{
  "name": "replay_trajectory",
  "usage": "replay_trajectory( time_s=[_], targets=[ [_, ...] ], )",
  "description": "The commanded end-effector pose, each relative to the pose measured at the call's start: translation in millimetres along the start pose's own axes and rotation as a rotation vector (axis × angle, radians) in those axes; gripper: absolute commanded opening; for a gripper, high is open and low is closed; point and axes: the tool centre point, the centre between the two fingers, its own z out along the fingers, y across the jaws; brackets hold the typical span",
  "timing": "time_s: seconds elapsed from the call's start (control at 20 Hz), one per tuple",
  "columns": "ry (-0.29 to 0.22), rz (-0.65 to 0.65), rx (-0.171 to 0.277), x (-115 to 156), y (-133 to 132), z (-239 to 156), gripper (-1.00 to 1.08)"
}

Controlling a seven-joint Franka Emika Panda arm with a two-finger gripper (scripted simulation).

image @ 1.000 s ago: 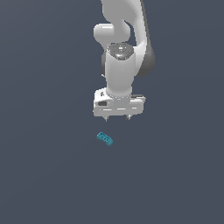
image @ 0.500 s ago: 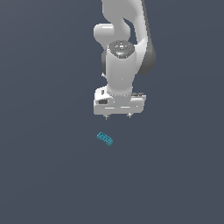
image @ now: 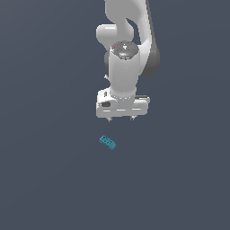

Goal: Pick up the object and move it to a goal position.

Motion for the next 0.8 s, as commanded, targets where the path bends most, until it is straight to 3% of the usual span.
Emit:
replay_trajectory(
  time_s=[0.0,0.75],
  targets=[
    [-0.001,-0.009,-0.001,0.3,0.9,1.3,1.0],
    [-0.009,-0.227,-0.01,7.4,18.7,29.9,1.0]
  ],
)
